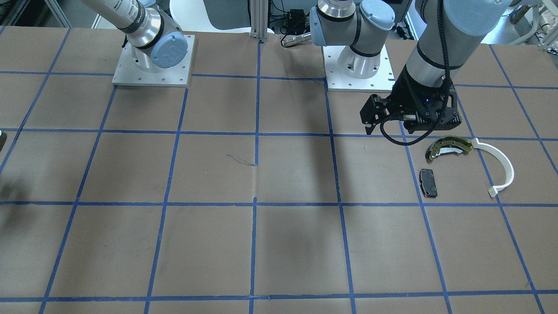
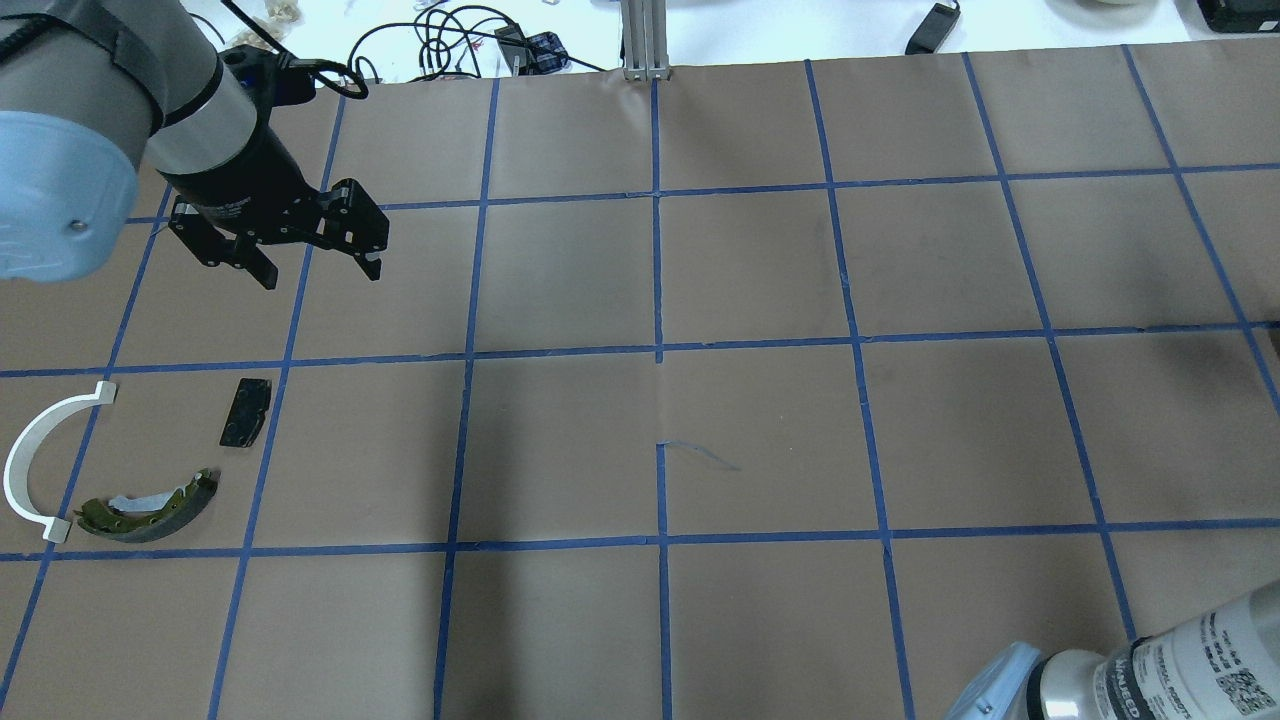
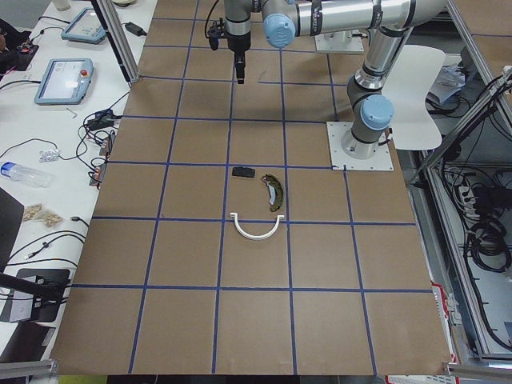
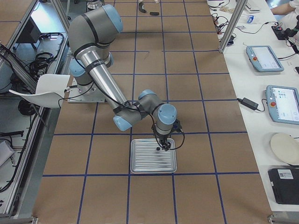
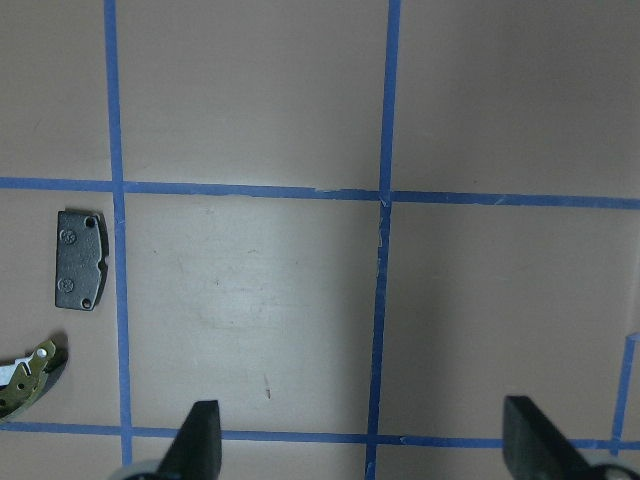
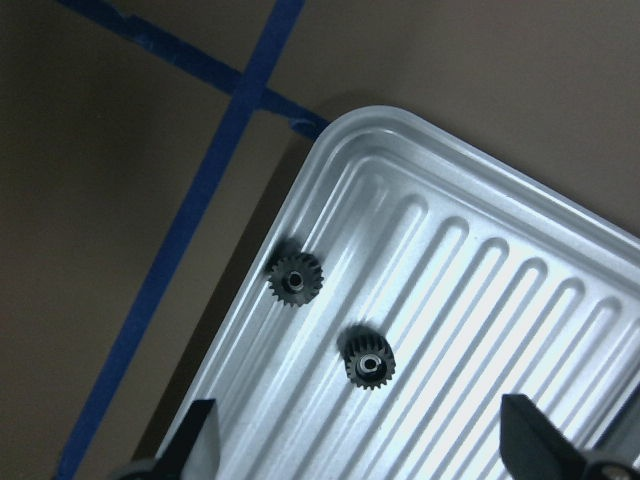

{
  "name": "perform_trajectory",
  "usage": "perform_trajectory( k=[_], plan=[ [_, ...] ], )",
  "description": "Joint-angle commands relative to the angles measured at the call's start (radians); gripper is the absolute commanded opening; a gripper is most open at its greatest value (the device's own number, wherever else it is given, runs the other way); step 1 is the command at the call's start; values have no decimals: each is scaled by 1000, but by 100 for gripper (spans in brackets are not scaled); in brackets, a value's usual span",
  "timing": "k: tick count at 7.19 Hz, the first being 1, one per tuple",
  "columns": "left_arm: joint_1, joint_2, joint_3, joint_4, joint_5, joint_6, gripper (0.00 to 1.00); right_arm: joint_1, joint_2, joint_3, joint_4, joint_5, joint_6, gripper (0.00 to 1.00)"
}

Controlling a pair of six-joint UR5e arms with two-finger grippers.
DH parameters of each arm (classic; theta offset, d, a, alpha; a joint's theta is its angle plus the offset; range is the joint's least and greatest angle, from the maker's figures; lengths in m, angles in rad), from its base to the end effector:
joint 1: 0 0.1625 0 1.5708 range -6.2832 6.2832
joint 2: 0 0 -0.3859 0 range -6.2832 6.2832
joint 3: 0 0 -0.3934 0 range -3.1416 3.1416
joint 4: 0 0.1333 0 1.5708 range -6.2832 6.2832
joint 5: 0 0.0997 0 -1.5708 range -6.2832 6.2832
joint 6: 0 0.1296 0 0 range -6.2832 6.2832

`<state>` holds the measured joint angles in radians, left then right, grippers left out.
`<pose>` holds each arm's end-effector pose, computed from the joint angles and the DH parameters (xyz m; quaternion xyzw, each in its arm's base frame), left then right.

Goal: Place bearing gear from tray to pile

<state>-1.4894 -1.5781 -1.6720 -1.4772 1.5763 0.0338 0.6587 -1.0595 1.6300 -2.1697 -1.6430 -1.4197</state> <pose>-0.0922 -0.5008 0.3747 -0.0238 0.9997 0.0076 0.0023 -0.4170 -0.4795 0.1602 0.2504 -0.9674 -0.0276 0.0273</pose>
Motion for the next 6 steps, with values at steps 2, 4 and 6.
perform_trajectory(
  k=[2,4,6],
  plan=[
    [0,1,0,0,28,-2,100,-10,64,-5,-47,2,-30,89],
    [0,1,2,2,27,-2,100,-10,69,-1,-61,-17,-35,70],
    [0,-5,2,18,28,-2,100,-10,79,-1,-62,-15,-36,62]
  ],
)
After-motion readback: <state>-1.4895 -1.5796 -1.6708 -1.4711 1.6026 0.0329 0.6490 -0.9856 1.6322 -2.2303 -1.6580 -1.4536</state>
